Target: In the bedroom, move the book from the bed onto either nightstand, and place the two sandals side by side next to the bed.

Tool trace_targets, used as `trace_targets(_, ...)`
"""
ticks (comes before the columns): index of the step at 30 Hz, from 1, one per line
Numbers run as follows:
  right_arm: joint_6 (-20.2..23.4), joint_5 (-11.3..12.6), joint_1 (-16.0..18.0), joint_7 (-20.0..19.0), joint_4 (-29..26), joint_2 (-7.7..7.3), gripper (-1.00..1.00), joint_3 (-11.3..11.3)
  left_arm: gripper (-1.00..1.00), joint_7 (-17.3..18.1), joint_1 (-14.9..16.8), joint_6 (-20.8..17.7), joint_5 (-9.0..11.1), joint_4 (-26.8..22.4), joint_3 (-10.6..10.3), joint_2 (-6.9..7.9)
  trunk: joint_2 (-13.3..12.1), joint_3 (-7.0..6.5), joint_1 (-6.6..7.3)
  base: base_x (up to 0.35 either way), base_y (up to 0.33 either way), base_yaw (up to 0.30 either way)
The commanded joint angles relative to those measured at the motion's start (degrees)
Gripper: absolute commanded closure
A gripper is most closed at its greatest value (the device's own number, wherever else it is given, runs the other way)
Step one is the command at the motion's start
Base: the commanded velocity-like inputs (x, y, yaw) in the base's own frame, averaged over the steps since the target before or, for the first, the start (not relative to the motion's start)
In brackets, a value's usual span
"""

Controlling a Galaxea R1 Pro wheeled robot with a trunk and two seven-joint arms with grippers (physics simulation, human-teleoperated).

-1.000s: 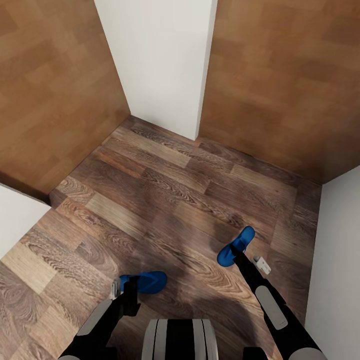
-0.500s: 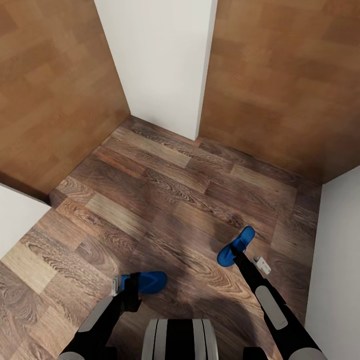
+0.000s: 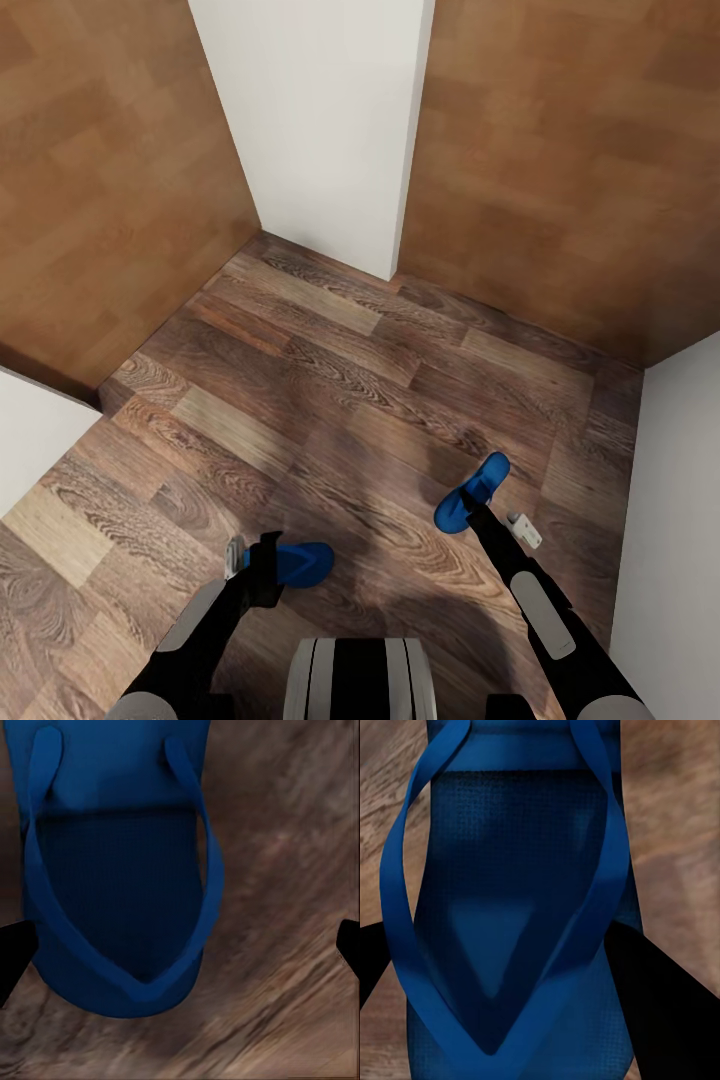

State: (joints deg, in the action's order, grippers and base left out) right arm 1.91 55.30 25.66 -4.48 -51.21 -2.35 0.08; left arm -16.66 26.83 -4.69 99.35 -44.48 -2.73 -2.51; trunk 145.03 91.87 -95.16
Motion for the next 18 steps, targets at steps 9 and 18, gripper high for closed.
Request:
trace_targets(9, 0.20, 0.60, 0.01, -0.09, -0.03, -0.02, 1.00, 0.01, -1.00, -0.24, 0.32, -0.06, 0.23, -0.73, 0.01, 0.05, 0.01, 0.03, 0.01, 0.000, 0.000, 0.000)
trace_targets(18, 0.20, 0.60, 0.01, -0.09, -0.03, -0.02, 1.00, 0.01, -1.00, -0.21, 0.58, -0.06, 0.23, -0.71, -0.07, -0.21, 0.10, 1.58, -0.17, 0.000, 0.000, 0.000)
